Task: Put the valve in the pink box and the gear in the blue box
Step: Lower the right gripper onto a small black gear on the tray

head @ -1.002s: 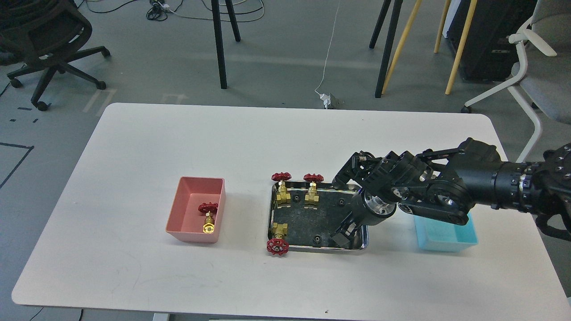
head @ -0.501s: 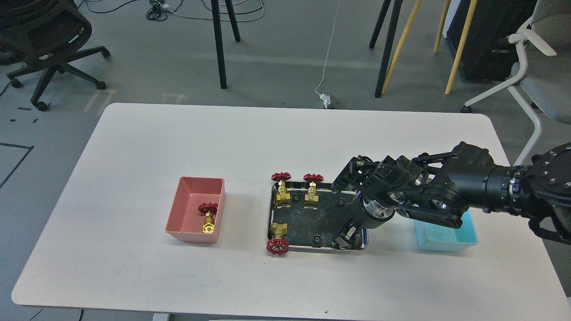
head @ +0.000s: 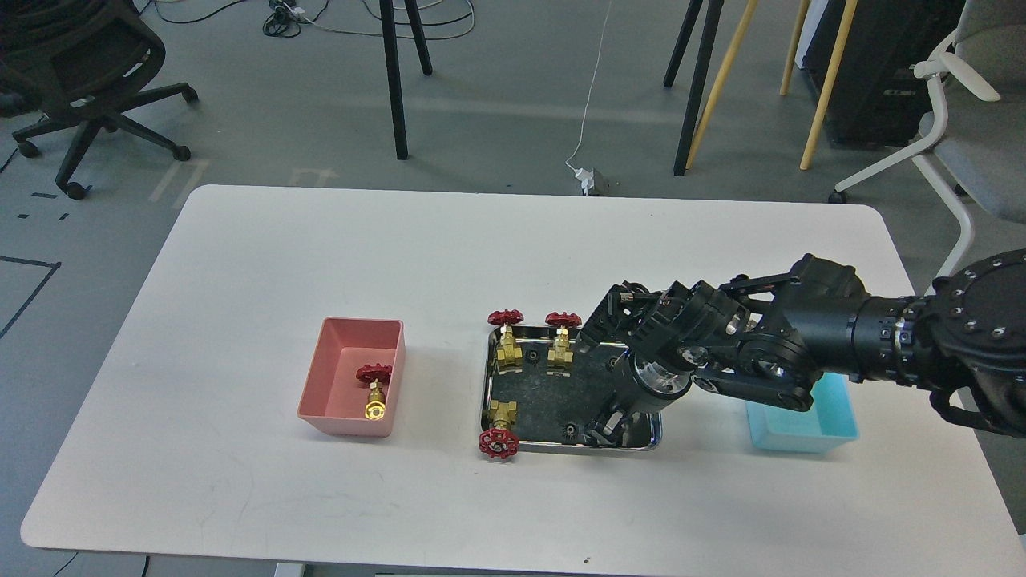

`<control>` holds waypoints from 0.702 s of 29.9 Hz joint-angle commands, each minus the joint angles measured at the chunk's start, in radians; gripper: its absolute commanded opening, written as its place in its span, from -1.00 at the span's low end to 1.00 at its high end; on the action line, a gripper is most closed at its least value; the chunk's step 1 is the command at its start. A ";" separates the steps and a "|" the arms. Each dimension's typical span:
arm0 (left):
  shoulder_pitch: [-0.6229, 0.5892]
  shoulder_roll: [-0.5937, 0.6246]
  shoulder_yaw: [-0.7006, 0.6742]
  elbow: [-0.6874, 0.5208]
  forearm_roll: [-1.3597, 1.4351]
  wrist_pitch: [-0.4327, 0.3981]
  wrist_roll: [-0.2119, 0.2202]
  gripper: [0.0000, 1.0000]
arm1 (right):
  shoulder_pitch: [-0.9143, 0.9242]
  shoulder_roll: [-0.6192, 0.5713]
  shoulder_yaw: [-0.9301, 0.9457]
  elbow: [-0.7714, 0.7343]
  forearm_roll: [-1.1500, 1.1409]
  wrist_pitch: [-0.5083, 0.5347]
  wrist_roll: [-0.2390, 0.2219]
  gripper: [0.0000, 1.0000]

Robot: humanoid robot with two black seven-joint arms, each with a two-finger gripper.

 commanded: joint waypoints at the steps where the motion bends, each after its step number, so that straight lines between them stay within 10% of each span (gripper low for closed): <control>1: 0.000 0.002 0.000 0.001 -0.001 -0.001 0.000 0.93 | 0.003 -0.006 -0.001 0.004 0.000 0.000 0.000 -0.07; 13: 0.000 0.014 0.000 0.000 -0.001 0.000 0.000 0.93 | 0.012 -0.009 -0.034 0.012 0.000 0.000 0.005 -0.06; 21: 0.000 0.014 0.001 0.000 -0.001 0.001 -0.002 0.93 | 0.015 -0.009 -0.037 0.014 0.000 0.000 0.003 -0.48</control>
